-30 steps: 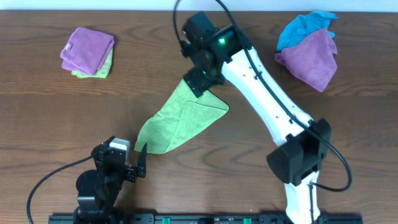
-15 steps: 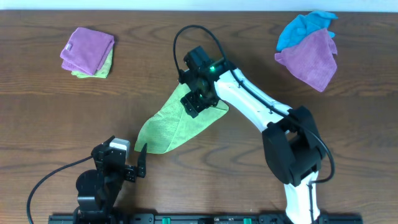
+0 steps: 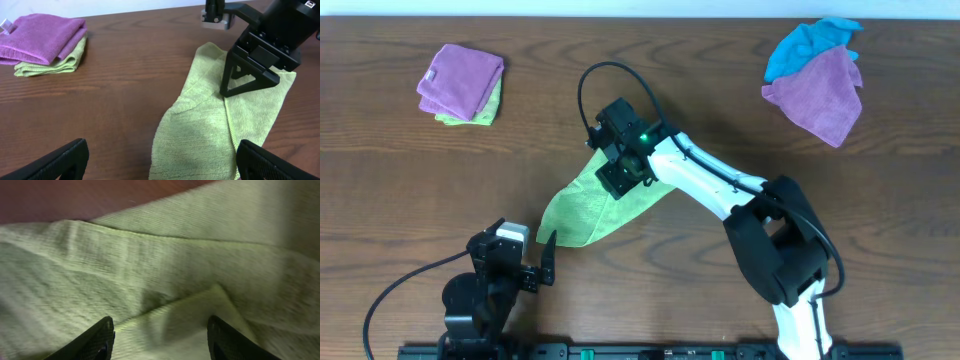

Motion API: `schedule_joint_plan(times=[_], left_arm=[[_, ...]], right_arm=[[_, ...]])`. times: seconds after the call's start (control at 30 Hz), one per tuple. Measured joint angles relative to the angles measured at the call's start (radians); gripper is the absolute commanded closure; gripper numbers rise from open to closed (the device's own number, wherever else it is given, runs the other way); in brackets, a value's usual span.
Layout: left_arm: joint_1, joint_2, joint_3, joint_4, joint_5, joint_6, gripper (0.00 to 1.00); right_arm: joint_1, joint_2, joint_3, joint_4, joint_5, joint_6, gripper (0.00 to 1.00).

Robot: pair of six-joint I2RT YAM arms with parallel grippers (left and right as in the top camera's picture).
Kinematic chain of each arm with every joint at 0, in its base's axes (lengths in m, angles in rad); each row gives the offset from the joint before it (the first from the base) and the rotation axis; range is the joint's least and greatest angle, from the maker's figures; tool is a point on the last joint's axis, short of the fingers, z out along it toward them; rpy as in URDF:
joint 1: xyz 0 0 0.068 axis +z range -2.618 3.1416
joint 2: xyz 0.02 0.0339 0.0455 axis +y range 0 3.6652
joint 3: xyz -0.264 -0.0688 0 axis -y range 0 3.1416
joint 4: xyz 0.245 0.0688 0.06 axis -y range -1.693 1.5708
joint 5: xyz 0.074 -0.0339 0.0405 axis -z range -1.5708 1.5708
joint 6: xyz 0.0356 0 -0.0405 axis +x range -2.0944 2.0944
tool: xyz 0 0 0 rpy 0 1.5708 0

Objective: Fold the cloth

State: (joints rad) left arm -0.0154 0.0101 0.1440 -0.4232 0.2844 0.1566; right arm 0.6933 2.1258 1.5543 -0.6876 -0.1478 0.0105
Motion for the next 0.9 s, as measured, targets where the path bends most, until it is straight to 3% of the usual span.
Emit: schedule_joint_plan(times=[0.07,0.2,0.7,0.9], left_arm=[[0.000,0.000,0.000,0.000,0.000,0.000,0.05],[0.000,0.000,0.000,0.000,0.000,0.000,0.05],[0.000,0.000,0.000,0.000,0.000,0.000,0.05],[0.000,0.000,0.000,0.000,0.000,0.000,0.05]], right_arm=[[0.000,0.000,0.000,0.000,0.026,0.009,0.42],[0.000,0.000,0.000,0.002,0.058,0.026,0.58],[0.000,0.001,-0.019,0.005,0.081,0.043,0.66],[0.000,0.012,-0.020,0.008,0.083,0.056,0.99]])
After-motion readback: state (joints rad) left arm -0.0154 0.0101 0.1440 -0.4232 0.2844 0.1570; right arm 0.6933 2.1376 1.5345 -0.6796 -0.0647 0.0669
